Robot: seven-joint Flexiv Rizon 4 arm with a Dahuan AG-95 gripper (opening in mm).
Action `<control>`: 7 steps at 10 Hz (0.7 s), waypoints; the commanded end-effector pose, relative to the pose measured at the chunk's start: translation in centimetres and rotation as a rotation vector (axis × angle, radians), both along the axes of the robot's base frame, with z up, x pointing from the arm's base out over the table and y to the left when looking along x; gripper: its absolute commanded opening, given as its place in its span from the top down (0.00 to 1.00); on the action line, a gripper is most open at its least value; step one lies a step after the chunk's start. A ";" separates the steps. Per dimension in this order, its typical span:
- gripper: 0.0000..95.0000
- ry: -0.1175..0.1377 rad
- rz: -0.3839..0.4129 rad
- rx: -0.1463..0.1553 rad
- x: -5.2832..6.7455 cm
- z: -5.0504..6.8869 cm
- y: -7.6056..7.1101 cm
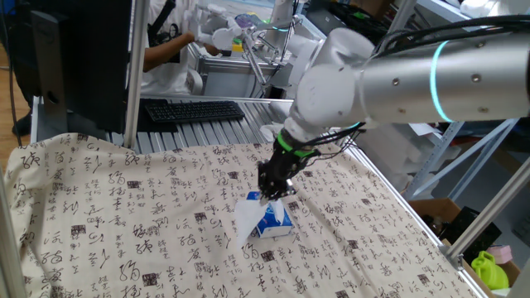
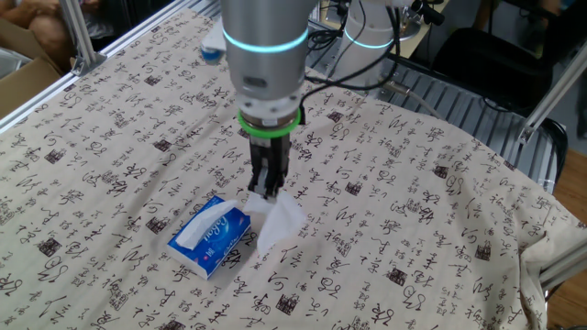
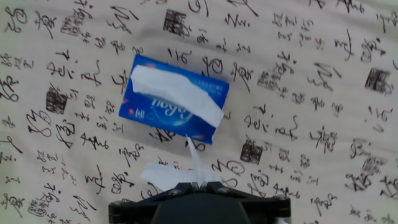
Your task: Pull out a napkin
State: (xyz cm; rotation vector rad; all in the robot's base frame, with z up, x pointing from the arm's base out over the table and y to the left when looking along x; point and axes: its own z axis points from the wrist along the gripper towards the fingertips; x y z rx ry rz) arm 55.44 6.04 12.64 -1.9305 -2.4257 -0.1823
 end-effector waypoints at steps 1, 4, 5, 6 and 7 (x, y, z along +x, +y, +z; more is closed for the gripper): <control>1.00 0.009 -0.009 -0.022 0.2 -0.8 0.3; 1.00 0.007 -0.033 -0.055 0.7 -2.9 1.0; 1.00 0.010 -0.038 -0.058 0.7 -3.4 1.2; 1.00 0.007 -0.040 -0.060 0.8 -3.9 1.3; 1.00 0.006 -0.041 -0.074 0.9 -5.0 1.5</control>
